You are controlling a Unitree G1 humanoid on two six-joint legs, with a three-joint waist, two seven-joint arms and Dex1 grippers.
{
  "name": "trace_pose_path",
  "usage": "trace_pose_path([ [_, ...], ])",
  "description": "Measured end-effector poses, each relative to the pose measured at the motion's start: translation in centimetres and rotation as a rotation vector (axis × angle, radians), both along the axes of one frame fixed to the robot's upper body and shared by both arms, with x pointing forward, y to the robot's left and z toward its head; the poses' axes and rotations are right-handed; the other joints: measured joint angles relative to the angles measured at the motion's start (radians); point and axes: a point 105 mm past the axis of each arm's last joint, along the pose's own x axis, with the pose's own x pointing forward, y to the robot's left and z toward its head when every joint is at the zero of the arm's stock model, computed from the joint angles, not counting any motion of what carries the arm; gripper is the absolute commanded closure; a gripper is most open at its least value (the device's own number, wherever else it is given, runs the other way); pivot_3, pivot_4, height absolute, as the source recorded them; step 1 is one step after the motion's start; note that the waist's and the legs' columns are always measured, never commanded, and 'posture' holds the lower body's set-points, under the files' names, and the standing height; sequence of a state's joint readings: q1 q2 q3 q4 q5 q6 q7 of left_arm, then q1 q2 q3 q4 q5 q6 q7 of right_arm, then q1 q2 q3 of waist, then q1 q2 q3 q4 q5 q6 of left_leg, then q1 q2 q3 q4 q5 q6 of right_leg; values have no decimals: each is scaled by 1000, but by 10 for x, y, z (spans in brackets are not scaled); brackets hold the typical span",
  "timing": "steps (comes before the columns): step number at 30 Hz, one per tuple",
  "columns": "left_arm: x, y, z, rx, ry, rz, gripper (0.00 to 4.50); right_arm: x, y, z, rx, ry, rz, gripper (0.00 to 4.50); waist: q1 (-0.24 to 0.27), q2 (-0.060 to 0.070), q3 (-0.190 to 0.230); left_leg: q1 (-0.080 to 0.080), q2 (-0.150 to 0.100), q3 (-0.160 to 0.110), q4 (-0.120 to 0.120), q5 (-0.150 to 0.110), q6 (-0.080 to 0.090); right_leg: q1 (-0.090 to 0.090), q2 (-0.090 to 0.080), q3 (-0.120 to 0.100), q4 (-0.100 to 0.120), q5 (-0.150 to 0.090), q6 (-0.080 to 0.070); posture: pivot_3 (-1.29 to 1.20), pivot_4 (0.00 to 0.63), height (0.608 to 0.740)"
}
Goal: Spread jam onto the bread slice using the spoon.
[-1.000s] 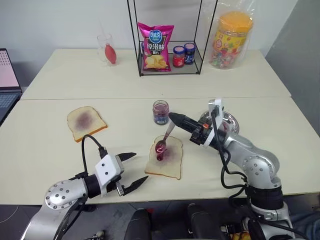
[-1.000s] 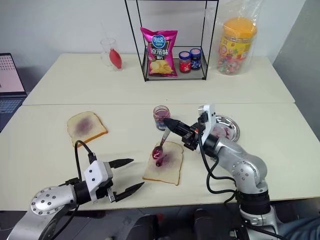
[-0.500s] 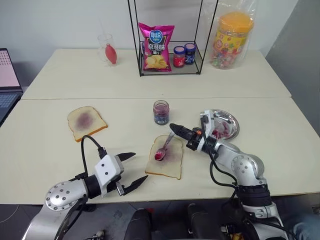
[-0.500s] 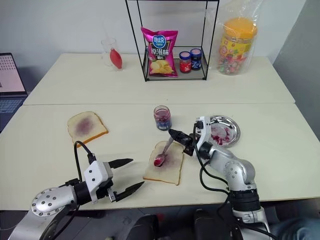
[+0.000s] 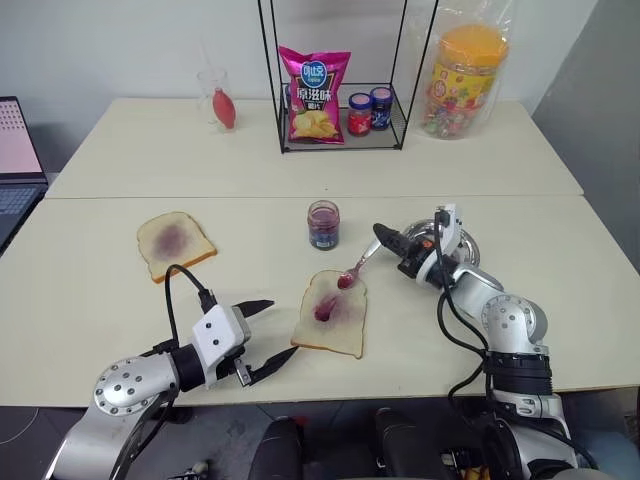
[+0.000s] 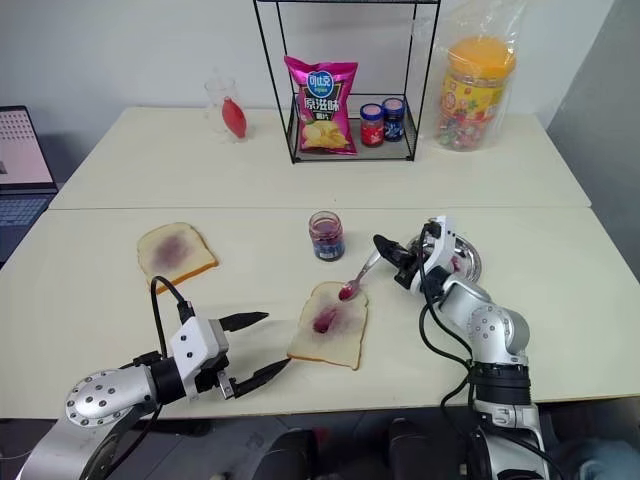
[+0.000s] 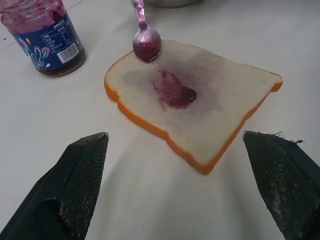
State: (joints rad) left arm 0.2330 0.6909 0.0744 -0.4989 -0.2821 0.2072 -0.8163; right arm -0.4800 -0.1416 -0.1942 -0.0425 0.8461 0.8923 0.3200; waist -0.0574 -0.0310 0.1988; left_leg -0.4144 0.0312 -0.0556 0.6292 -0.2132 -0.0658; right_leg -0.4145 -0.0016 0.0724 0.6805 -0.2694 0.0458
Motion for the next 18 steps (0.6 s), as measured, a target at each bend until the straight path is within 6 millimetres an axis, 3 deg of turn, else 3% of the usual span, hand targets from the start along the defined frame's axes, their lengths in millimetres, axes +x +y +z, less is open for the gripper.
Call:
trace_pose_path([
  [5,0,0,0,-1,0,0,0,-25,23,17,37,-48,153,4458,0,0,0,0,0,-1,0,0,0,0,0,0,0,0,0,0,150,740],
  [12,-1,0,-1,-4,5,2,0,-33,36,-12,-43,26,191,4458,0,0,0,0,0,0,1,0,0,0,0,0,0,0,0,0,150,740],
  [18,-1,0,-2,-1,6,4,0,-28,28,-22,-92,36,163,4458,0,0,0,0,0,0,1,0,0,0,0,0,0,0,0,0,150,740],
])
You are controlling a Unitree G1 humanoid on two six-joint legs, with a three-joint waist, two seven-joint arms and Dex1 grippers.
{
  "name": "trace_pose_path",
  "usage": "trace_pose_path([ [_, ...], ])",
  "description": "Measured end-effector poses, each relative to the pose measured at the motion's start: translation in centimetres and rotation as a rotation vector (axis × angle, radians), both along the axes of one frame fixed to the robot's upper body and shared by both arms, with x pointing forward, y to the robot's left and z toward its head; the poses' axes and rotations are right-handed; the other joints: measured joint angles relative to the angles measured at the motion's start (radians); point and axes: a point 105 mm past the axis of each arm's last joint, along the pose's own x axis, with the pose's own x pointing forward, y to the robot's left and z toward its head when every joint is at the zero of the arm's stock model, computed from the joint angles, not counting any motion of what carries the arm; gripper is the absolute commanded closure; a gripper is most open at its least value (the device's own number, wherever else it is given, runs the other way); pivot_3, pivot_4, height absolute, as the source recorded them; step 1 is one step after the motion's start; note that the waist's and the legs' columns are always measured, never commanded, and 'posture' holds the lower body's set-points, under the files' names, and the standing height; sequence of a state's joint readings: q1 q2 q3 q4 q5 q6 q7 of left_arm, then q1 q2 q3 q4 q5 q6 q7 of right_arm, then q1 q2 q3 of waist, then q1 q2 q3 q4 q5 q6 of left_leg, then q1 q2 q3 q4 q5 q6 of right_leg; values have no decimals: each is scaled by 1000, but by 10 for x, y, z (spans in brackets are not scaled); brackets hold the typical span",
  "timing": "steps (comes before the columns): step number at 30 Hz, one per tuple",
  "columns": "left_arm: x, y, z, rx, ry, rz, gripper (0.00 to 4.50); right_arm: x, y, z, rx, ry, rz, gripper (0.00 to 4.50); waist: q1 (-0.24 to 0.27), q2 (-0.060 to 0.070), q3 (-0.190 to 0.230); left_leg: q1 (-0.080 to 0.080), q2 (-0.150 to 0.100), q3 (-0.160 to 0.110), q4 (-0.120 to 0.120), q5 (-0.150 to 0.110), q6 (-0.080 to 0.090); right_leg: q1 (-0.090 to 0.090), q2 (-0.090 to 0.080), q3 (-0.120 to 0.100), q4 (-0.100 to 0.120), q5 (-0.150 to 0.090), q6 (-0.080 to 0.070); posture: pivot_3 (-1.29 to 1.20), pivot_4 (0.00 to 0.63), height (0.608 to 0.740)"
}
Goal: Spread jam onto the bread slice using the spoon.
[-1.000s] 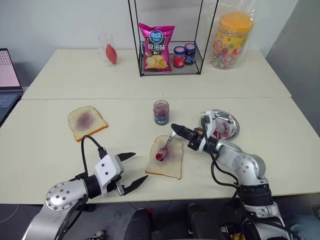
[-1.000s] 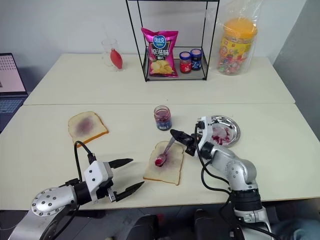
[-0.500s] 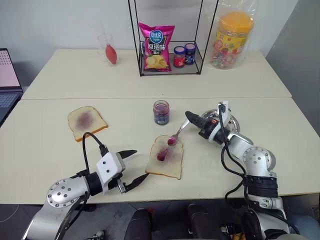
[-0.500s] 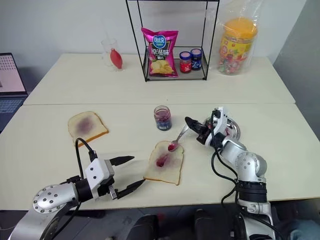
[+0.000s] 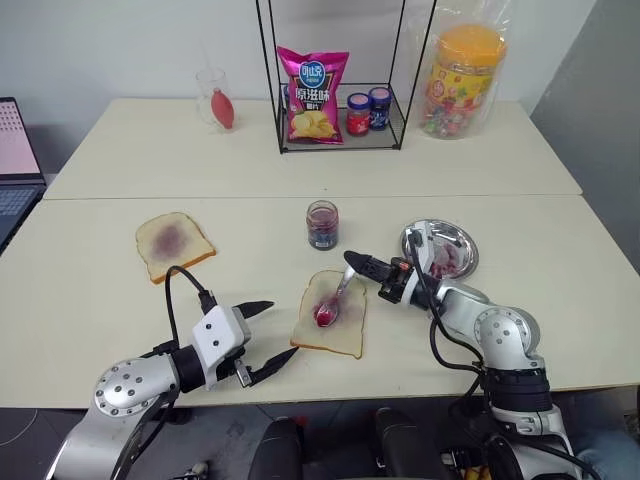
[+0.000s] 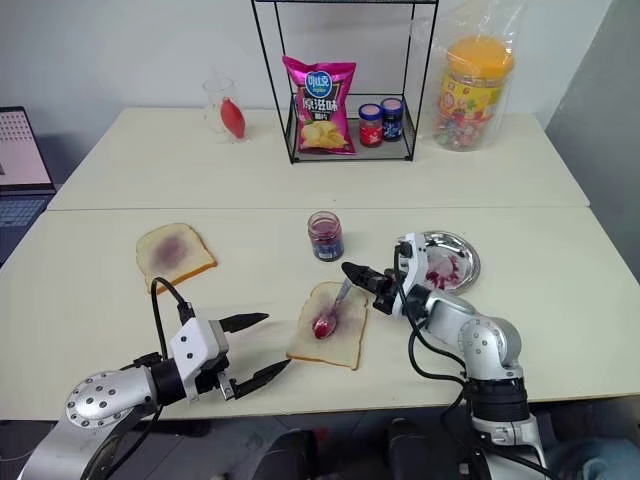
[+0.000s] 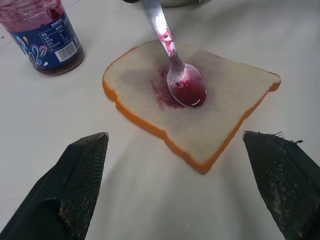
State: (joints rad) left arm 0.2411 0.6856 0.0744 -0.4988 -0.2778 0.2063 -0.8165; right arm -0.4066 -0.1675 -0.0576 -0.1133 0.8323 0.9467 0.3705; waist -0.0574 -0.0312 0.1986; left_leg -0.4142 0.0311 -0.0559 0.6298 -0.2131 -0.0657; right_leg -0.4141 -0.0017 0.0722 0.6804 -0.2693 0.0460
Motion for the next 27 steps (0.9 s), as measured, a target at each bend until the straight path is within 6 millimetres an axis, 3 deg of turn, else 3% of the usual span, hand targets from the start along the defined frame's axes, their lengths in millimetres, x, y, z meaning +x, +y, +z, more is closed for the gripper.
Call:
trace_pose_path([
  [8,0,0,0,3,-2,0,0,15,-18,-4,-10,15,-79,4458,1,0,0,1,0,0,0,0,0,2,0,0,0,0,0,0,150,740],
  [17,2,-3,2,0,-14,-10,0,37,-48,25,3,-39,-193,4458,0,0,0,3,0,0,0,0,0,3,0,0,0,0,0,0,150,740],
  [27,0,0,7,-22,-4,-2,0,13,-40,62,87,-115,-68,4458,0,0,0,3,0,0,0,0,0,3,0,0,0,0,0,0,150,740],
])
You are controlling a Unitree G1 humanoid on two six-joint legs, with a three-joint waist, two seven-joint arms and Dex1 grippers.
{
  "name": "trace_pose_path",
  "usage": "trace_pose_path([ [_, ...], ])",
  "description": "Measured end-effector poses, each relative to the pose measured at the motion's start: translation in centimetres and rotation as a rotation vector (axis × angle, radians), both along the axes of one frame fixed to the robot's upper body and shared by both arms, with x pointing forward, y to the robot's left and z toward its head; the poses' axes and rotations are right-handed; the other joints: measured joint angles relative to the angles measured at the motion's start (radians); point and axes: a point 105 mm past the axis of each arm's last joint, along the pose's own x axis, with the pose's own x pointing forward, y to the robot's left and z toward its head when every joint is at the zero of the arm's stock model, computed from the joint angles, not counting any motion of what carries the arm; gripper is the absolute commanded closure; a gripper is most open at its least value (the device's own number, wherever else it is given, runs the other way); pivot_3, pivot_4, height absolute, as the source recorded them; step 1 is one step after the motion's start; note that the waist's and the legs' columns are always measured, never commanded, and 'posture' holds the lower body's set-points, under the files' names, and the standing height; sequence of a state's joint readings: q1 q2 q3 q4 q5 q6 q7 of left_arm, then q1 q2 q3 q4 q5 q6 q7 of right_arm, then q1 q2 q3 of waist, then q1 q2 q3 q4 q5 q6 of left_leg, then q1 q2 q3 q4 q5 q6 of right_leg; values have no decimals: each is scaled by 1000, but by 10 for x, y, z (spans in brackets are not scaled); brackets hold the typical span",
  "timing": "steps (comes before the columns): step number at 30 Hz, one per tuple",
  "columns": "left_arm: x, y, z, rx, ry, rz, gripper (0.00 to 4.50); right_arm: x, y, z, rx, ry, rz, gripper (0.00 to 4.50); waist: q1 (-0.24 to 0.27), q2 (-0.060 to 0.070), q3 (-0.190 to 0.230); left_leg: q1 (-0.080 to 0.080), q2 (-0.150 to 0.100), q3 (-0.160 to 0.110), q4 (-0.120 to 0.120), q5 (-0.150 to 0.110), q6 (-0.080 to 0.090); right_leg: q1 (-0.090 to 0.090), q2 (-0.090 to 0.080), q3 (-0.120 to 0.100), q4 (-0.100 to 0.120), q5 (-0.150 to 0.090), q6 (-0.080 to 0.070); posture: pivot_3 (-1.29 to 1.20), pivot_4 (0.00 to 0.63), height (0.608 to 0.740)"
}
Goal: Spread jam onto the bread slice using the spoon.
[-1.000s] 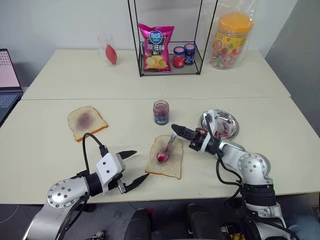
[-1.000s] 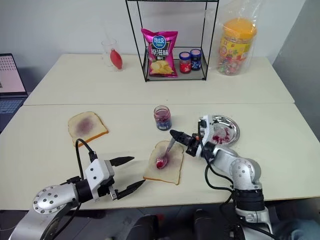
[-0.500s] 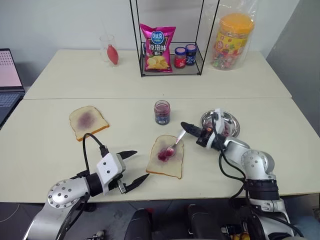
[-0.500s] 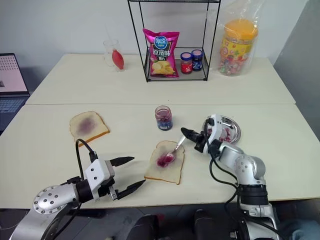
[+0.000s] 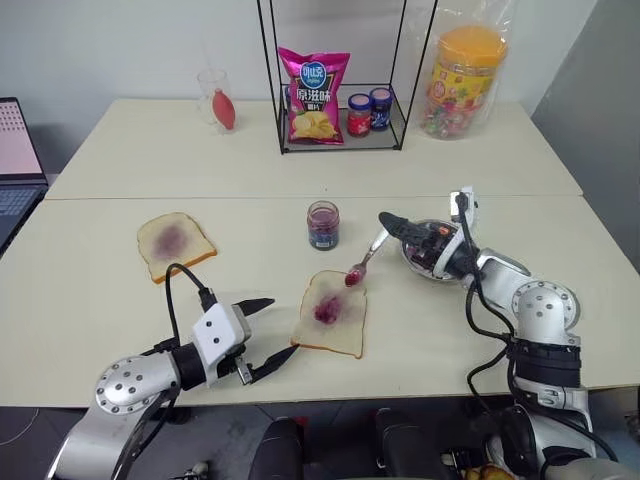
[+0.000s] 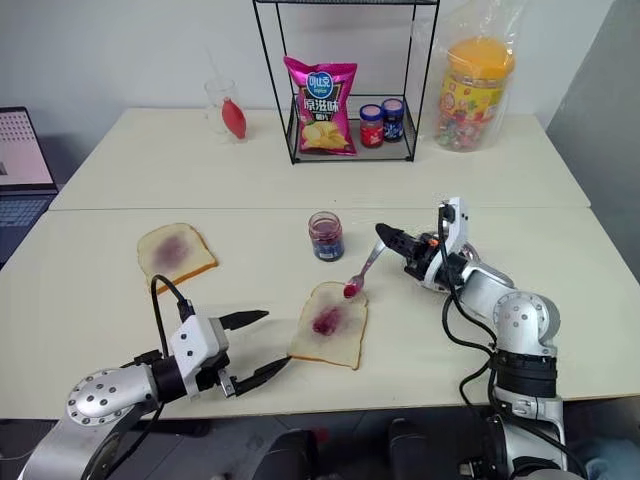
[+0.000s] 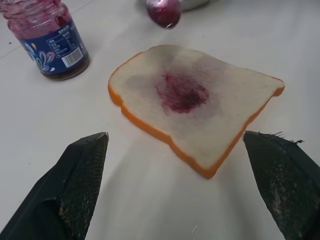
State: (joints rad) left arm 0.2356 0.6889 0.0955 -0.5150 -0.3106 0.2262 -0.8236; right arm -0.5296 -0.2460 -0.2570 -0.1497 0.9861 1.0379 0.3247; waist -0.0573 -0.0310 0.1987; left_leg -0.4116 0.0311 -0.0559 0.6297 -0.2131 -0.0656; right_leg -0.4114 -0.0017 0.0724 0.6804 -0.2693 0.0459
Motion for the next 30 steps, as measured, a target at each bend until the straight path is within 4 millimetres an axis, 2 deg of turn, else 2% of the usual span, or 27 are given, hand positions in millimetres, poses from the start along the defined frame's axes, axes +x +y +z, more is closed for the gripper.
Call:
trace_pose_path([
  [4,-7,-6,17,25,-13,-74,0,-7,-19,26,5,-99,-40,4458,3,0,0,0,0,0,0,0,0,1,0,0,-1,0,0,0,150,740],
  [7,-6,-10,23,17,1,-101,0,-5,-37,32,7,-118,-115,4458,2,0,0,0,0,0,0,0,0,1,0,0,-1,0,0,0,150,740],
  [11,-1,-20,40,11,-3,-174,0,1,-81,32,-11,-123,-317,4458,6,0,0,0,0,0,0,0,0,1,0,0,-1,0,0,0,150,740],
  [14,8,-37,54,-7,-40,-234,0,5,-115,22,-20,-105,-469,4458,4,0,0,0,0,0,0,0,0,1,0,0,-1,0,0,0,150,740],
  [16,12,-48,62,-38,-56,-264,0,8,-130,10,-23,-79,-539,4458,3,0,0,0,0,1,0,0,0,1,0,0,-1,0,0,0,150,740],
  [21,23,-76,65,-56,-59,-334,0,13,-162,-5,2,-66,-692,4458,-2,0,0,2,0,1,0,0,0,2,1,1,0,0,0,0,150,740],
  [22,30,-83,66,-62,-65,-335,0,16,-169,-9,7,-62,-727,4458,0,0,0,3,-1,0,0,0,0,3,1,0,0,0,0,0,150,740],
  [26,45,-105,72,-66,-97,-342,0,23,-175,-26,20,-21,-771,4458,-1,1,0,3,-1,1,0,0,0,4,1,2,0,0,1,0,150,740],
  [30,51,-121,67,-73,-76,-365,0,27,-179,-38,39,4,-805,4458,-1,1,0,3,-1,1,-1,0,0,4,1,1,0,0,1,0,150,740],
])
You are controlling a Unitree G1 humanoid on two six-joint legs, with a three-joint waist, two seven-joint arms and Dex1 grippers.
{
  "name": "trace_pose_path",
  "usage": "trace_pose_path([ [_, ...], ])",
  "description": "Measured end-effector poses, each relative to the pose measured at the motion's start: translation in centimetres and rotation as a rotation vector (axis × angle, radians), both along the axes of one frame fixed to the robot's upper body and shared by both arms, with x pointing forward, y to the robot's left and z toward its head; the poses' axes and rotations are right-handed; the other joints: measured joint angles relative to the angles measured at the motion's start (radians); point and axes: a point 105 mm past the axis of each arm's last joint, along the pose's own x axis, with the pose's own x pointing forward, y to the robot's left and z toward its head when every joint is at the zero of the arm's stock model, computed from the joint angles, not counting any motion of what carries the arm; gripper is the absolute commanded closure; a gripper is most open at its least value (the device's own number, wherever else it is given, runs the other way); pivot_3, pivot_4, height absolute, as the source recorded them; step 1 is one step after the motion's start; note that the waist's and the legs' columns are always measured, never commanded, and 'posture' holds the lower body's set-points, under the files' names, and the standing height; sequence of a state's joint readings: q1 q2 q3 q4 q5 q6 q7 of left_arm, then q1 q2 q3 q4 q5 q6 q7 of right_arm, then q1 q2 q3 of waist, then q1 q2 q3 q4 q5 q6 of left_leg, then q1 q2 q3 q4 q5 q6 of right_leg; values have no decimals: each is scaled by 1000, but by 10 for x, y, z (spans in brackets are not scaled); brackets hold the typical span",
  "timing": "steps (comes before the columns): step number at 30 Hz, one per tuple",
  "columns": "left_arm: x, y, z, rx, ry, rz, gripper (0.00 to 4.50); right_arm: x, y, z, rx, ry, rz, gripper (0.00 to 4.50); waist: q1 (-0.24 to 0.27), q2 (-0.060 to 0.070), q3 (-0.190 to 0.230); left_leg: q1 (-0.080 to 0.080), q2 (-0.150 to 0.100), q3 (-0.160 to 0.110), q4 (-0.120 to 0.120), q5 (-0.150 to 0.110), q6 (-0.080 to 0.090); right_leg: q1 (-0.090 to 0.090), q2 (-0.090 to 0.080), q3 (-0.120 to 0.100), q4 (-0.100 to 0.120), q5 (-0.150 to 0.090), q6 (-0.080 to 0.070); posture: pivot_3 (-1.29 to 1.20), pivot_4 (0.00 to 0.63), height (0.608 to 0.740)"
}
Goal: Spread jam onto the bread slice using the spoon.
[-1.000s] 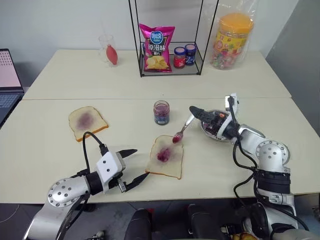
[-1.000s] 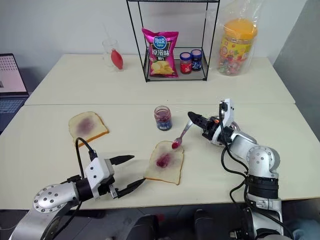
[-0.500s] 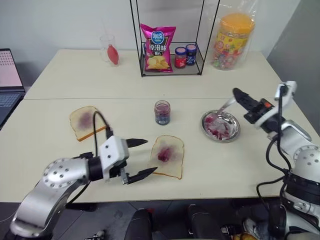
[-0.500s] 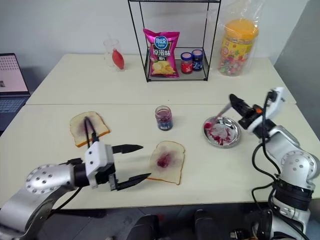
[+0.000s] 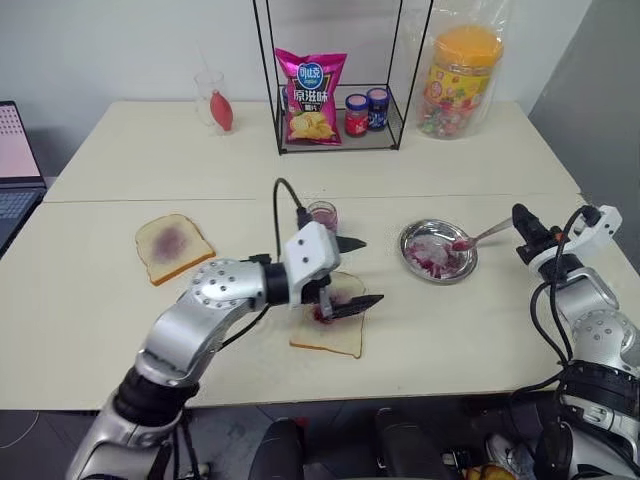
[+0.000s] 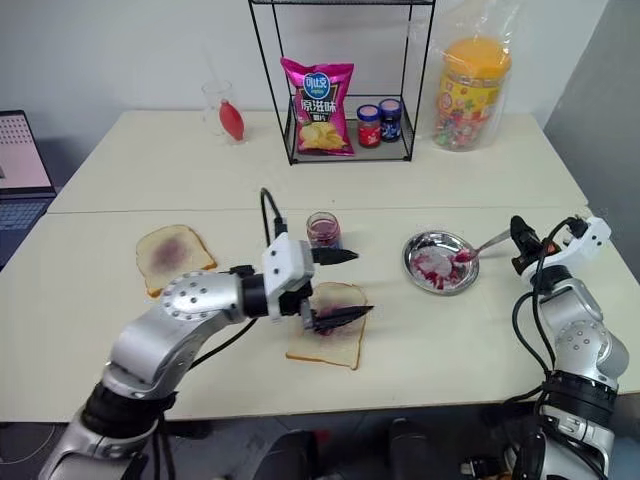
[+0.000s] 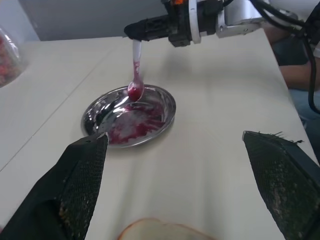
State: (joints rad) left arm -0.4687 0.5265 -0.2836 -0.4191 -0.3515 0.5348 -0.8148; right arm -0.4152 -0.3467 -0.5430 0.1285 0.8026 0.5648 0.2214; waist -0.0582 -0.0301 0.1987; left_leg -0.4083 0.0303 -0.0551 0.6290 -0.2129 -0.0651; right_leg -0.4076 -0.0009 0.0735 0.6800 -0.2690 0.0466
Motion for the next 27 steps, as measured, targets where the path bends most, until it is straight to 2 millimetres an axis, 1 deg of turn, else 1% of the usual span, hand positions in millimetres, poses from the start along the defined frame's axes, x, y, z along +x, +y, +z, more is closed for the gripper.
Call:
trace_pose_path([
  [4,1,-15,4,-11,-12,-28,0,3,5,-10,-7,24,15,4458,1,0,0,0,0,0,0,0,0,0,0,0,0,0,0,0,150,740],
  [8,2,-16,4,-8,-13,-30,0,3,6,-10,-19,25,24,4458,1,0,0,1,0,0,0,0,0,0,0,0,1,0,0,0,150,740],
  [10,3,-17,3,-3,-10,-26,0,3,7,-10,-26,23,32,4042,1,0,0,1,0,0,0,0,0,1,0,0,0,0,0,0,150,740],
  [11,4,-18,2,0,-8,-26,0,3,8,-12,-30,28,34,3903,1,0,0,1,0,0,1,0,0,1,0,0,0,0,0,0,150,740],
  [12,4,-19,1,3,-5,-27,0,2,8,-15,-33,36,36,3583,2,0,0,1,0,0,1,0,0,1,0,0,0,0,0,0,150,740],
  [16,4,-22,0,3,-3,-34,0,0,10,-21,-41,59,48,2612,2,0,0,1,0,0,0,0,0,1,0,0,0,0,0,0,150,740],
  [20,4,-24,0,1,-7,-33,0,-3,8,-24,-56,65,55,1790,2,0,0,1,0,0,1,0,0,1,0,0,0,0,0,0,150,740],
  [24,5,-25,0,2,-7,-32,0,-5,6,-20,-86,58,58,754,2,0,0,1,0,0,1,0,0,1,0,0,0,0,0,0,150,740],
  [27,6,-25,-1,4,-5,-27,0,-6,8,-15,-130,45,69,754,2,0,0,1,0,0,1,0,0,1,0,0,0,0,0,0,150,740],
])
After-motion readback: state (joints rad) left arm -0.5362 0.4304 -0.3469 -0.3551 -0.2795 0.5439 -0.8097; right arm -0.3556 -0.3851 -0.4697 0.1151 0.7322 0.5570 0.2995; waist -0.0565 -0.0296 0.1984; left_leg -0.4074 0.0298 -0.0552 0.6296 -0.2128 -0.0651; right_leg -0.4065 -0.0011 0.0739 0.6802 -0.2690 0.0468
